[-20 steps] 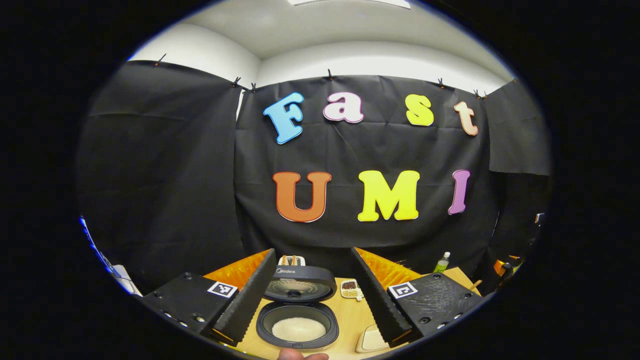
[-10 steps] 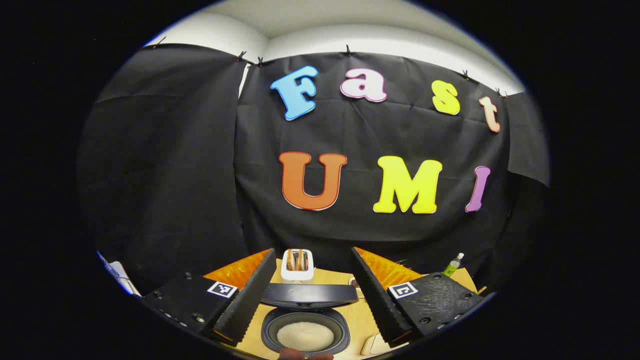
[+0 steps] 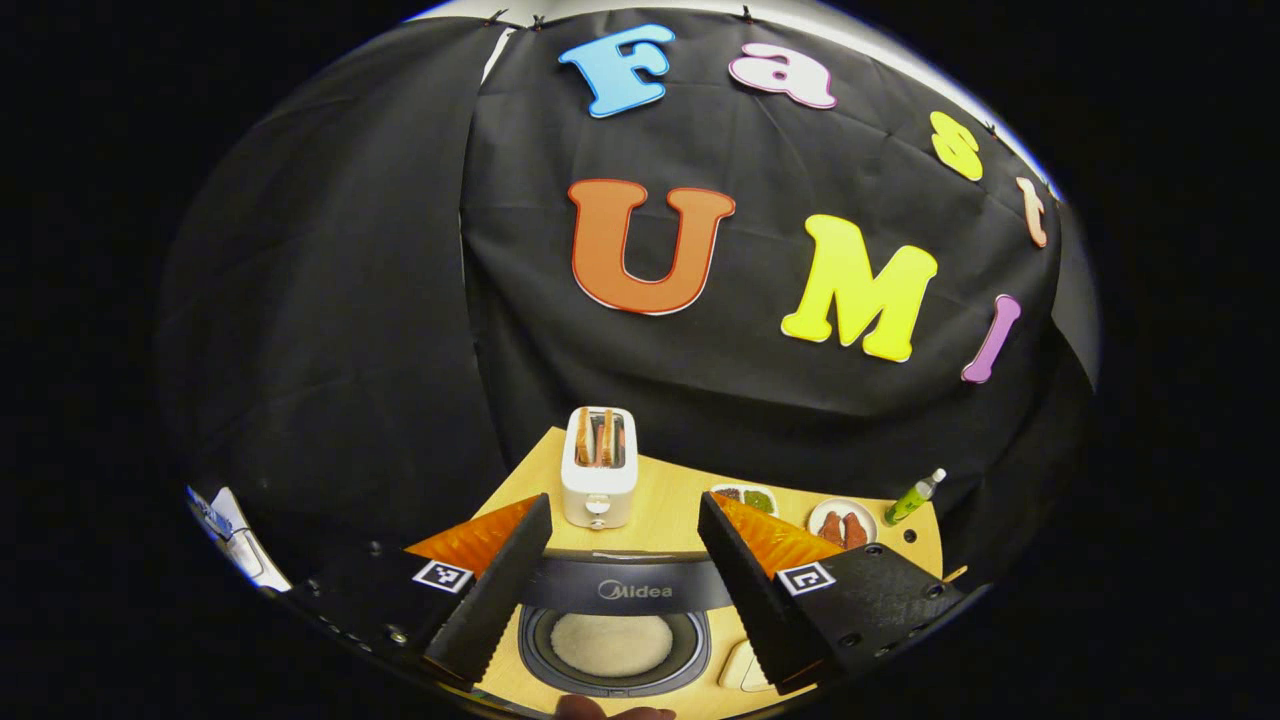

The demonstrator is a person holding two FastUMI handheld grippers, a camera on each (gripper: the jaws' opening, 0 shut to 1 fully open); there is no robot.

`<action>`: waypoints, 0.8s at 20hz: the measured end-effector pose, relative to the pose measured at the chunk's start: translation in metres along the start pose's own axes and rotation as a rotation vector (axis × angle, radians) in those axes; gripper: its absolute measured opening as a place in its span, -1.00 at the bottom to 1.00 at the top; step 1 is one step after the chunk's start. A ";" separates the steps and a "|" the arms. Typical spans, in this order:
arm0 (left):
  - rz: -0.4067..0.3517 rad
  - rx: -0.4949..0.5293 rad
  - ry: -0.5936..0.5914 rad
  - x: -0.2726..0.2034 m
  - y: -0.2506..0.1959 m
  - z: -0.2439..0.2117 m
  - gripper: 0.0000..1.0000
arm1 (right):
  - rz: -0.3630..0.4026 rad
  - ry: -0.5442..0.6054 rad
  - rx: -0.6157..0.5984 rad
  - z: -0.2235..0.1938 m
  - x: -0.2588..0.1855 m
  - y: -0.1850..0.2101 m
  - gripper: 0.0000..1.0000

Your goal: Close the left gripper, press the button to open the rice cooker; take a wooden spoon from the chopstick holder with the right hand, scoop a spoonful of rice and pour it into the rice cooker, then put the wooden spoon back into the chopstick holder.

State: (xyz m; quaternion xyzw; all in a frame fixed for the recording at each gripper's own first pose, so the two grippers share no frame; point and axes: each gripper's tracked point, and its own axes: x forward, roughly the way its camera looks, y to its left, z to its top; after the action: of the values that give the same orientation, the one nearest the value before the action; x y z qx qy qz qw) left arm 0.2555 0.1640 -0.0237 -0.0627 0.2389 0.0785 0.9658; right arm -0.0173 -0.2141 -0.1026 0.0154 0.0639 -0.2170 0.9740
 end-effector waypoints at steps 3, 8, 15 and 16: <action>-0.008 0.009 0.010 0.002 -0.003 -0.003 0.90 | 0.002 0.001 0.002 0.002 -0.007 0.000 0.96; -0.018 0.012 0.064 0.002 -0.005 -0.024 0.94 | 0.034 -0.013 -0.022 0.013 -0.008 0.007 0.96; -0.034 0.023 0.097 -0.026 -0.006 -0.071 0.94 | 0.123 -0.011 -0.056 0.023 -0.008 0.038 0.94; -0.047 0.014 0.124 -0.032 -0.007 -0.089 0.94 | 0.137 -0.017 -0.061 0.027 -0.007 0.044 0.94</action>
State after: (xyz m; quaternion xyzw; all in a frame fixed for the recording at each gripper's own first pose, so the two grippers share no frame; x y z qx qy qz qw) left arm 0.1887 0.1388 -0.0857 -0.0663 0.2975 0.0499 0.9511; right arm -0.0017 -0.1726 -0.0743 -0.0119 0.0609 -0.1480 0.9870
